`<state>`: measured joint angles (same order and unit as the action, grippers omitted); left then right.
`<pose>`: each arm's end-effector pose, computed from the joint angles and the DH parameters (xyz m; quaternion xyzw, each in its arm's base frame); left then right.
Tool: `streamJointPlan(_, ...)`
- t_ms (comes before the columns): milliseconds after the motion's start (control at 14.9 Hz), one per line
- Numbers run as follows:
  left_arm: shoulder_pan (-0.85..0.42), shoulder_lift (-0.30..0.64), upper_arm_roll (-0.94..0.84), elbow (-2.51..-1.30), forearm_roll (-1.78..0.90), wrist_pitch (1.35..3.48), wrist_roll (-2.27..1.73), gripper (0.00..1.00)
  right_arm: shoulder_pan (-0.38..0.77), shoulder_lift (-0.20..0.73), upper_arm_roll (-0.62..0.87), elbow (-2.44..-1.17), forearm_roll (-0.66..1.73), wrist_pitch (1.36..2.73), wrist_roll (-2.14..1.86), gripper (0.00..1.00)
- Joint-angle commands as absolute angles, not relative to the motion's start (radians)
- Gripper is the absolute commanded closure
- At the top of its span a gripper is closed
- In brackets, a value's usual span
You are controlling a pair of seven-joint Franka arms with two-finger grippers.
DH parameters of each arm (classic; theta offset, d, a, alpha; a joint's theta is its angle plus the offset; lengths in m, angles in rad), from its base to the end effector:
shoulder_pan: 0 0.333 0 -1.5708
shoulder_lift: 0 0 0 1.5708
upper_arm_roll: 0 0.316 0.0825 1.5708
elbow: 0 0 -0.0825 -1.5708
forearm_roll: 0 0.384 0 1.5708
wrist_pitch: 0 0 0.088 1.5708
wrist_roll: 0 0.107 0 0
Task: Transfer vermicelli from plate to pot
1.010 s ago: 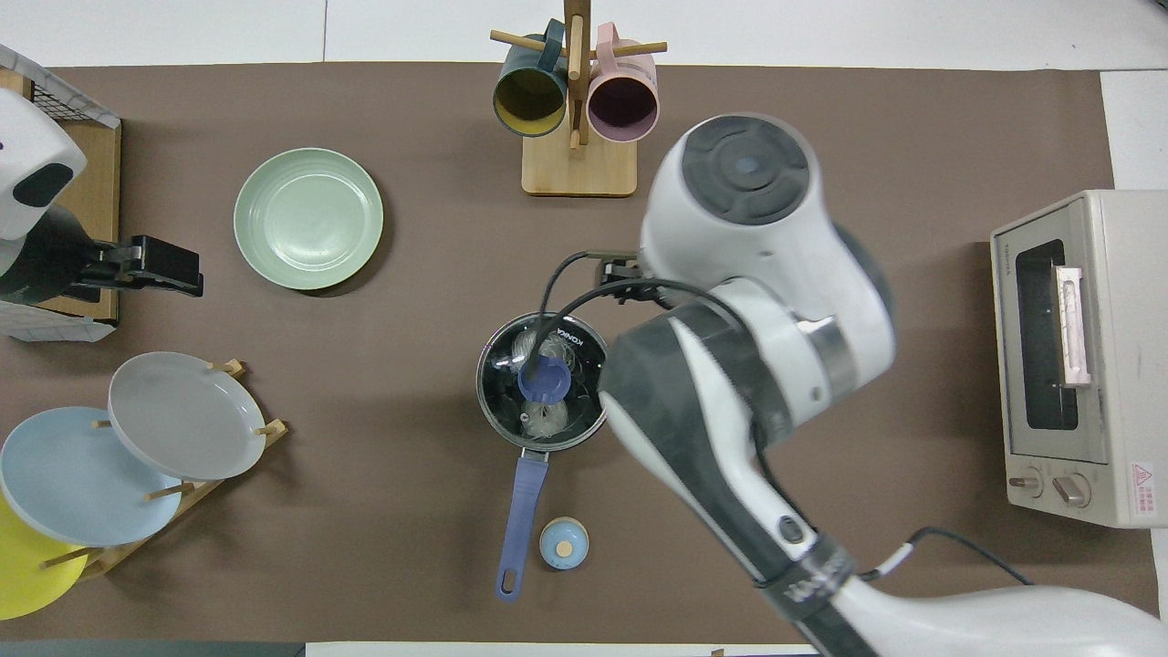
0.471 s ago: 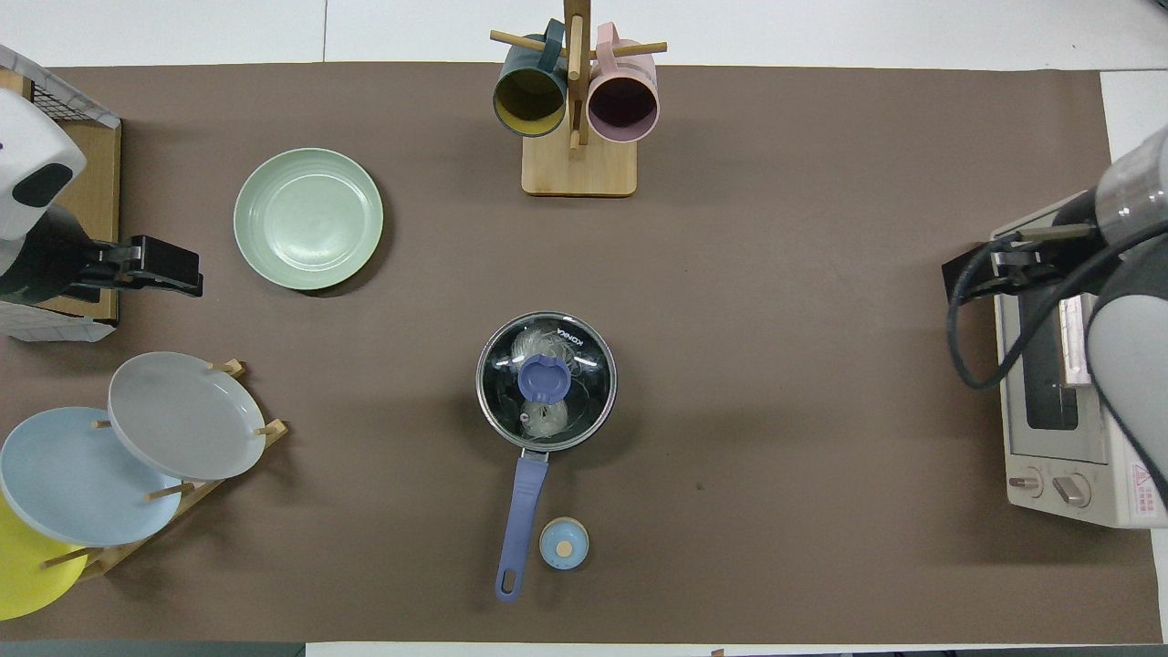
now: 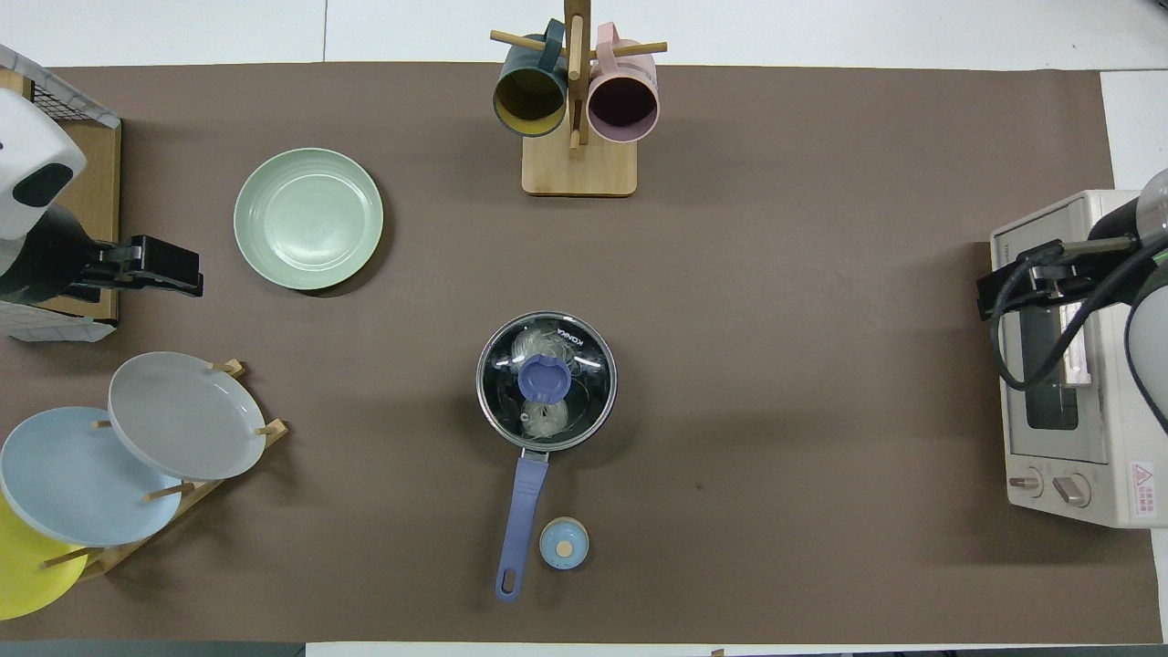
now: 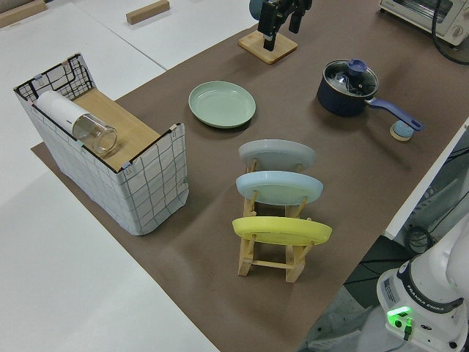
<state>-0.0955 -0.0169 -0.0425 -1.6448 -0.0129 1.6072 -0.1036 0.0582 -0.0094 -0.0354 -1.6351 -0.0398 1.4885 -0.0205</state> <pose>0.5456 -0.0773 0.6020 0.9998 -0.0169 -0.0110 0.0048 0.5400 0.0077 0.5931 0.9972 0.0213 -0.0685 0.0198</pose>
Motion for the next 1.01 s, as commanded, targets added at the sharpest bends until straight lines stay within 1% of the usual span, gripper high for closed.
streamJointPlan(0,-0.078,-0.043,-0.051,-1.671,-0.029,1.615,-0.100,0.00,0.043,-0.043,-0.026,-1.680,-0.051,1.511,-0.032,0.00)
streamJointPlan(135,-0.078,-0.043,-0.051,-1.671,-0.029,1.615,-0.100,0.00,0.043,-0.005,-0.025,-1.640,-0.064,1.497,-0.037,0.00)
streamJointPlan(942,-0.078,-0.043,-0.051,-1.671,-0.029,1.615,-0.100,0.00,-0.008,-0.006,-0.017,-1.635,-0.049,1.479,-0.035,0.00)
